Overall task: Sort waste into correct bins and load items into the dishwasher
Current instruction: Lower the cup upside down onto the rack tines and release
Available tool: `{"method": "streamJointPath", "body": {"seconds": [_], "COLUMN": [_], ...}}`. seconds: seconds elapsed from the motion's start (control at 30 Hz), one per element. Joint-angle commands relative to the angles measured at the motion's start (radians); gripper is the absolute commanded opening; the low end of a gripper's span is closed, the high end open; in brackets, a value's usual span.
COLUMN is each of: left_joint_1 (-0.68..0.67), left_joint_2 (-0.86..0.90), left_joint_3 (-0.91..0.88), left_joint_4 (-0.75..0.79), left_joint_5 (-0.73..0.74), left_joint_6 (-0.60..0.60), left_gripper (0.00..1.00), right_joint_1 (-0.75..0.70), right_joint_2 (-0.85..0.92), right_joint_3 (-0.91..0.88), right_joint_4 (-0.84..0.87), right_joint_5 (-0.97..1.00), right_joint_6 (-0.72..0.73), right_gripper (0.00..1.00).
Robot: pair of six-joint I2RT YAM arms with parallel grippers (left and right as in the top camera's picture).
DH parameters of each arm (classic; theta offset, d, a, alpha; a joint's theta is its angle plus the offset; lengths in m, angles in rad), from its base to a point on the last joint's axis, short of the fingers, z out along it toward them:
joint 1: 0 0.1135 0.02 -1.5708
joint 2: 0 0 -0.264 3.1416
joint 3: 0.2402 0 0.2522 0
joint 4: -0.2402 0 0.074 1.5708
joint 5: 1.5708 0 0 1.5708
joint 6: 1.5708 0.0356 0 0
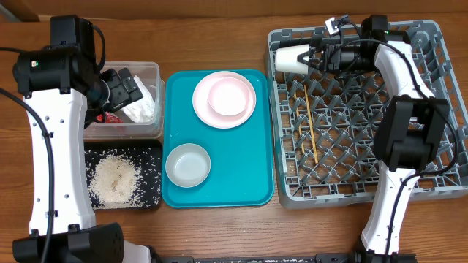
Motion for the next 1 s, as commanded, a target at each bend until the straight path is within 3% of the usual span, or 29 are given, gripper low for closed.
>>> {"method": "streamJointPath", "body": {"seconds": [0.0,0.57,0.97], "left_joint_1": [0.003,0.003,0.003], "left_joint_2": [0.002,0.002,0.002], "left_joint_3": [0.002,0.002,0.002], "left_joint_4": [-0.002,-0.002,-0.002], "left_joint_5": [-0.010,-0.010,-0.010], "left_joint_6": [0.015,0.015,0.015], "left_gripper": [1.00,1.00,1.00], "right_joint_1": [0.000,-0.010,-0.039], "right_joint_2": [-0.006,-0.006,-0.005], "right_joint_3": [-0.018,-0.018,-0.019], "right_joint_4": [-0.013,-0.061,0.009], "right_joint_5": [0.165,0.231,-0.084], "right_joint_6": [-0.005,-0.006,-0.034], "right_gripper": [0.05,0.05,0.04]}}
